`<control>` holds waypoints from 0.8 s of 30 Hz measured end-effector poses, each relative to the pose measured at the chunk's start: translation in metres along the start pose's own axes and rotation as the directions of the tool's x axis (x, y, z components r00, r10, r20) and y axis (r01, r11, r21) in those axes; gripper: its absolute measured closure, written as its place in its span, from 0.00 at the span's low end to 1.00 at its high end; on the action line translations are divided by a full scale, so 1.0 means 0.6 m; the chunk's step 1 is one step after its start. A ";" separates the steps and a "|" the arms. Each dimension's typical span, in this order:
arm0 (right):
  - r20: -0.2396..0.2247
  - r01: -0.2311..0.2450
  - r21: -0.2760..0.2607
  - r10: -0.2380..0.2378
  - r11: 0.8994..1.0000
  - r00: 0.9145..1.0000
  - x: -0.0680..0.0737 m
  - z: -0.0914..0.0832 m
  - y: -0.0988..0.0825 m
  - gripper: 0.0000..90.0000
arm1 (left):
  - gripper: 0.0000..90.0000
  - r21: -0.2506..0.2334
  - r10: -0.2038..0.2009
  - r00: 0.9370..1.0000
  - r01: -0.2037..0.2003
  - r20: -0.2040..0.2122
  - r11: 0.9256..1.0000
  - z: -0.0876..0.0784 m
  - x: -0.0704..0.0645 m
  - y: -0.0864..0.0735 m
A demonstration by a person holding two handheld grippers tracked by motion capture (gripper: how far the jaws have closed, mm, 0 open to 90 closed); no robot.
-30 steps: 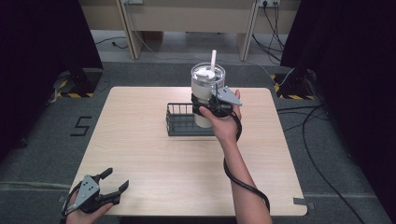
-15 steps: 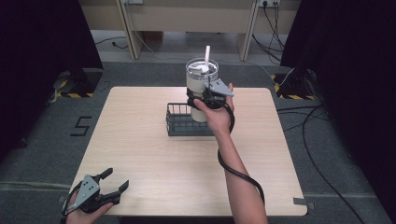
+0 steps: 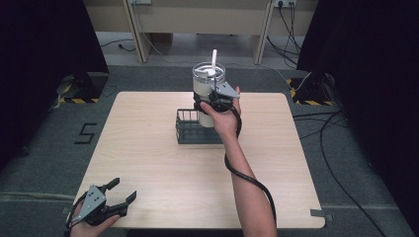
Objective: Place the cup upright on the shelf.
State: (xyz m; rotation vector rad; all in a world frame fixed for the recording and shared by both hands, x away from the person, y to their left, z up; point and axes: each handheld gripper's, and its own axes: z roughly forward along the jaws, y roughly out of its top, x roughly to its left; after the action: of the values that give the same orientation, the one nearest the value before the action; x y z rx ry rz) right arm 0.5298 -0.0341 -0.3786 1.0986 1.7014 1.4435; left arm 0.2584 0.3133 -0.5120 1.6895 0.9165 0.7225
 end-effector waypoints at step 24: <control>0.014 -0.012 0.042 0.011 0.999 1.000 -0.003 0.034 -0.042 0.10 | 0.24 0.001 -0.005 1.000 0.005 0.008 1.000 0.000 -0.001 -0.001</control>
State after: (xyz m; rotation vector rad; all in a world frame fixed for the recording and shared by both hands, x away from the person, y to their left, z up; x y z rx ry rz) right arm 0.5439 -0.0276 -0.4072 1.1399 1.7253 1.4104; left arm 0.2579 0.3129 -0.5123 1.6894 0.9152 0.7123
